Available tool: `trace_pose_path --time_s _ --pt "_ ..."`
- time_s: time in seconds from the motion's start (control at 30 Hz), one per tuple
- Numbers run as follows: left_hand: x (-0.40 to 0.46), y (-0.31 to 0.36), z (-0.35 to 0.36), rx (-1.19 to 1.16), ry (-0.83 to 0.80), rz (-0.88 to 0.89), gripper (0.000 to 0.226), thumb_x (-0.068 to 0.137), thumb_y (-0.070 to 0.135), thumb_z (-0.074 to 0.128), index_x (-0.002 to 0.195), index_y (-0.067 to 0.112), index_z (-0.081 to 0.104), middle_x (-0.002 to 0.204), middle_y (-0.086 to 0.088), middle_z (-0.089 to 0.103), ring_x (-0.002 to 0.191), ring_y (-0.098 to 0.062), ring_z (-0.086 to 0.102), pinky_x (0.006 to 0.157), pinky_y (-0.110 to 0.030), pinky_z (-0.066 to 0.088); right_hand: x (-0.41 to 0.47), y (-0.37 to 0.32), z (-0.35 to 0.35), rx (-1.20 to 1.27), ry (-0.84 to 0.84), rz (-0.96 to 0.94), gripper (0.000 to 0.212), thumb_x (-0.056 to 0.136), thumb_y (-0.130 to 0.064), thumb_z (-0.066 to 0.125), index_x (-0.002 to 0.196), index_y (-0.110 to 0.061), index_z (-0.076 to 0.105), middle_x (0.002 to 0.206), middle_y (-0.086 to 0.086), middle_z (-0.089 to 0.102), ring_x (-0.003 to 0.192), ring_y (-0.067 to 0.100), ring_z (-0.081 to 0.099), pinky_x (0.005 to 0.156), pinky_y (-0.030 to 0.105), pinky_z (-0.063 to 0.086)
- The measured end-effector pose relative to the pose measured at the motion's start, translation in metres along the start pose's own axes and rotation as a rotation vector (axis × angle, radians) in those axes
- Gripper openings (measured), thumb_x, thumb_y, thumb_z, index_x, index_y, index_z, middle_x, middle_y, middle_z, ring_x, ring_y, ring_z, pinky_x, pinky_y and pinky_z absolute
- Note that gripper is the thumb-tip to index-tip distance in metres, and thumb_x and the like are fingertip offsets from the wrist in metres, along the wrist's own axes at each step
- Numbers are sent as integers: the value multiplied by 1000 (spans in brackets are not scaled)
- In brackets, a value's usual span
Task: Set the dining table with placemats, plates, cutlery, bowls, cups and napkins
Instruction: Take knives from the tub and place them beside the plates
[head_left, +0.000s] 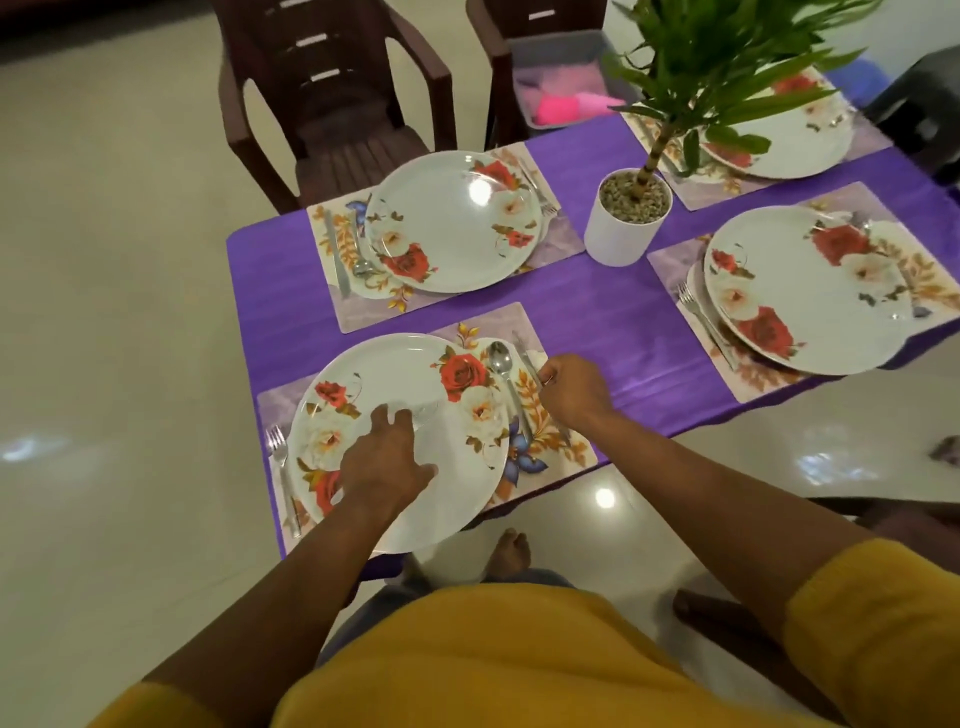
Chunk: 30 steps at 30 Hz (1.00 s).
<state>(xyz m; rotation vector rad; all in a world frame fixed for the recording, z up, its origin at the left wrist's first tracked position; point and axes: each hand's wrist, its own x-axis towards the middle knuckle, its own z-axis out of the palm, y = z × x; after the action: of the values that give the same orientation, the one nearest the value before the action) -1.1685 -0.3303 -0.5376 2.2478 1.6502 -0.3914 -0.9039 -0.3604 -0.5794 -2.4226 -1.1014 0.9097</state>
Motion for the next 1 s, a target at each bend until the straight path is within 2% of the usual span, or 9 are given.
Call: trace_pose_path --time_s 0.23,0.4,0.47,0.63,1.0 --pt "2 1 6 -44 20 -14 79 83 56 79 146 28 41 159 -2 39 116 -27 66 89 -41 60 -6 12 3 -28 36 -67 24 84 -5 71 95 -23 61 91 -1 66 83 20 64 60 28 48" --pt "0 0 13 -73 31 -23 78 84 51 80 146 27 39 162 -4 36 113 -30 68 87 -43 62 -9 11 7 -72 75 -97 11 90 -13 71 95 -18 63 93 1 66 83 21 63 61 26 41" --pt "1 1 14 -75 29 -32 79 83 51 80 146 27 39 162 -4 36 112 -30 69 87 -43 62 -11 10 9 -95 92 -97 9 93 -16 70 100 -16 64 97 3 68 86 22 64 64 26 43" --pt "3 2 13 -76 22 -44 79 84 50 81 147 26 39 163 -4 36 117 -30 67 91 -44 61 -13 10 12 -118 92 -98 16 94 -20 72 108 -15 64 104 6 70 91 25 68 74 35 60" --pt "6 1 18 -60 18 -51 79 84 49 81 146 26 39 160 -4 38 113 -30 68 89 -43 61 -19 8 12 -112 98 -95 16 95 -24 73 107 -17 66 105 4 71 89 22 68 71 28 56"
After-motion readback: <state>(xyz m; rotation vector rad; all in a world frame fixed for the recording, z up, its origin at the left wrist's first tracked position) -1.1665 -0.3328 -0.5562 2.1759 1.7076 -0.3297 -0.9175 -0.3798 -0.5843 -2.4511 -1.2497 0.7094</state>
